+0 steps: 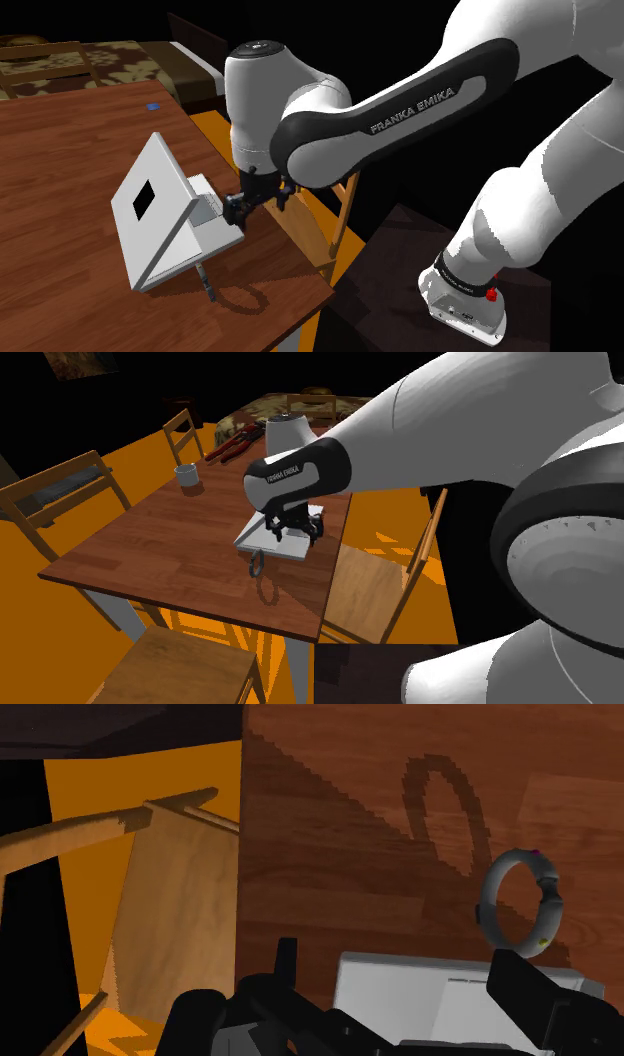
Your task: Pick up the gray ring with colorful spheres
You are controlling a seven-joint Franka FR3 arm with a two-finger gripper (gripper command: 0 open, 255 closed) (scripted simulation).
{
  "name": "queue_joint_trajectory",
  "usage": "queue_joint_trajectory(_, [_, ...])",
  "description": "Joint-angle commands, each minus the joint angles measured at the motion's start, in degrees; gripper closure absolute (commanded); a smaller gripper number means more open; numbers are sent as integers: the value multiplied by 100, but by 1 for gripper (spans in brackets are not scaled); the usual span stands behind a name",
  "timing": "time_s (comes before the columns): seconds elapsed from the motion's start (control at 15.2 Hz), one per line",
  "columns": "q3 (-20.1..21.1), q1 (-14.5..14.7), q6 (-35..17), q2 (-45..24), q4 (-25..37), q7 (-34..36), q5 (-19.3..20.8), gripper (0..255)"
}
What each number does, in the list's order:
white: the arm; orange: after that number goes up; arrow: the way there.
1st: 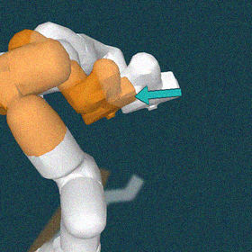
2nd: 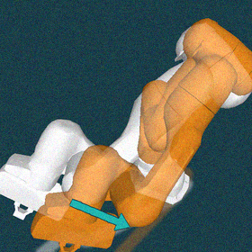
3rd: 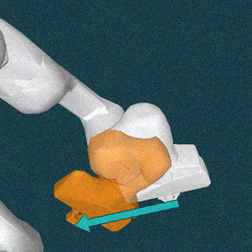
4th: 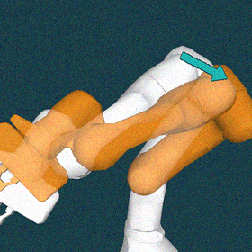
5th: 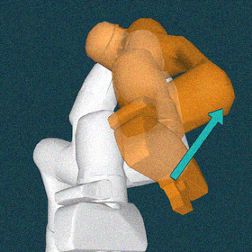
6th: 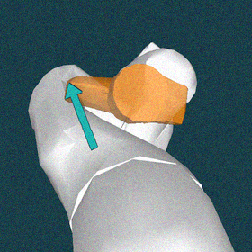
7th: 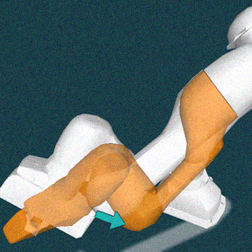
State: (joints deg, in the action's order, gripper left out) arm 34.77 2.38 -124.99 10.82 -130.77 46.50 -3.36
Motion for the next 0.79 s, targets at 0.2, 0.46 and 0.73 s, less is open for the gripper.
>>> queue_joint_trajectory(0.2, [453, 19, -344, -1282, 744, 1221, 1082, 0])
queue_joint_trajectory(0.46, [426, 391, -360, -2362, 1508, 2151, 2080, 0])
queue_joint_trajectory(0.73, [214, 875, -255, -3187, 2245, 2718, 2729, 0])
